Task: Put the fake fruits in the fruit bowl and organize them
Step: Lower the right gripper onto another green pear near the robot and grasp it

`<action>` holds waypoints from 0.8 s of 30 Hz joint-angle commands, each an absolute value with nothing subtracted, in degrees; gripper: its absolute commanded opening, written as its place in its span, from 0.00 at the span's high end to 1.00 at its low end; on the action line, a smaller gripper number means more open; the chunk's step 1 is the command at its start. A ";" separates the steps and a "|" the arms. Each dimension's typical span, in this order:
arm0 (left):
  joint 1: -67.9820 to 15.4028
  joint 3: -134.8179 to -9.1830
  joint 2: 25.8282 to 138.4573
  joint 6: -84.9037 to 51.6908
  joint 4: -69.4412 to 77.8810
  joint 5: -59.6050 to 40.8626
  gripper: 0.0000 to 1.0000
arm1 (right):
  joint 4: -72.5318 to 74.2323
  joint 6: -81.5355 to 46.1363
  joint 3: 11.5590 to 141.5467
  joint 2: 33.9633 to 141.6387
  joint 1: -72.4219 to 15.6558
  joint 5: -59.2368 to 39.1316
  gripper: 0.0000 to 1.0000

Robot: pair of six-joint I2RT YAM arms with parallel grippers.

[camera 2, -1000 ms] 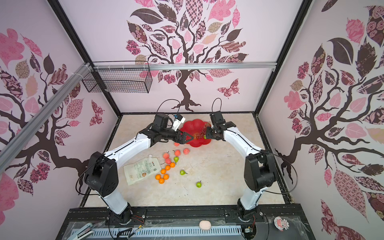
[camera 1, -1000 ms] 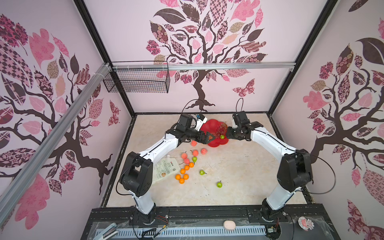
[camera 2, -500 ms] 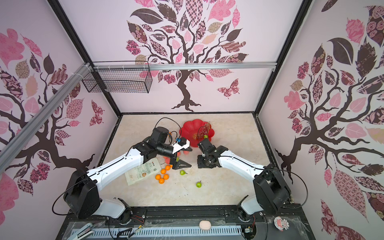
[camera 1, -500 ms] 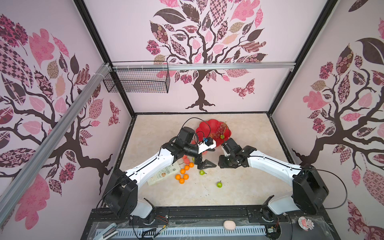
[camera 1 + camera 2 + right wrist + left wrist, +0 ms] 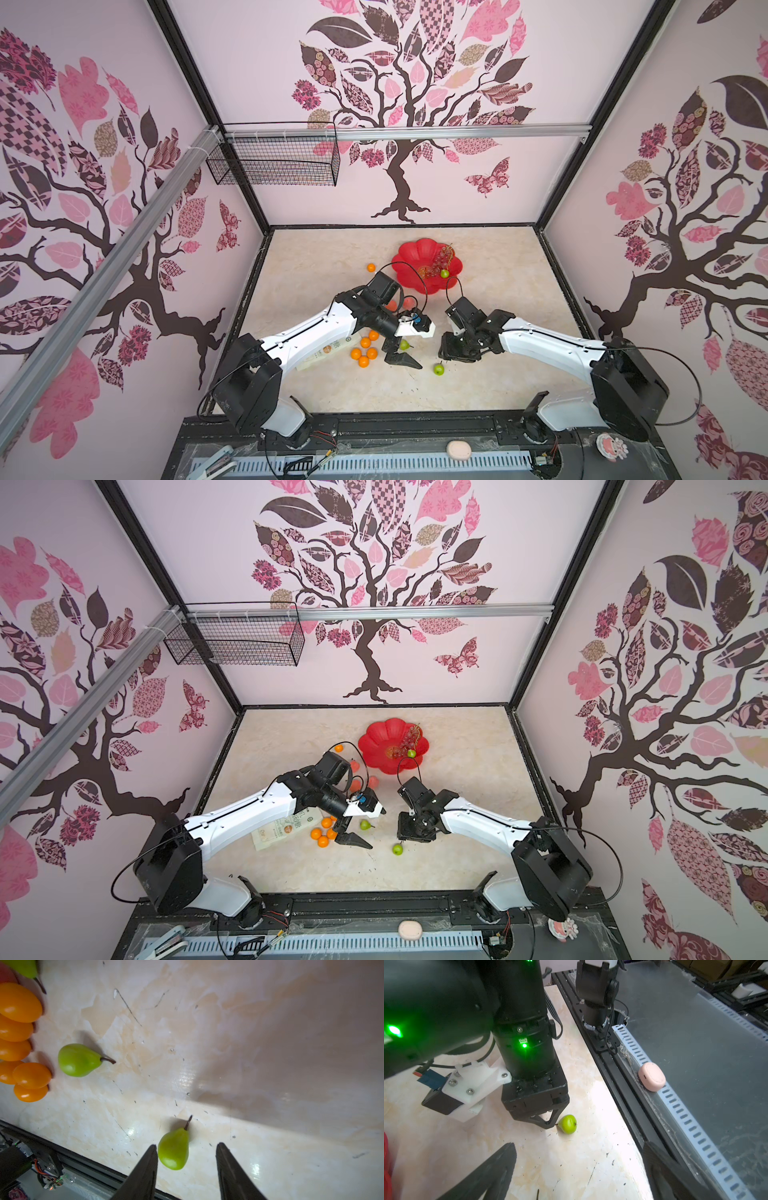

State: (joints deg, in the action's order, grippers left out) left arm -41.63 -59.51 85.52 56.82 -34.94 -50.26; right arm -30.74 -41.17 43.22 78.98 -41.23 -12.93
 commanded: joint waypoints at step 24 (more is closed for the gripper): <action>-41.67 -57.17 84.64 61.35 -34.34 -43.86 0.02 | -28.65 -41.40 44.83 88.01 -45.08 -17.95 0.47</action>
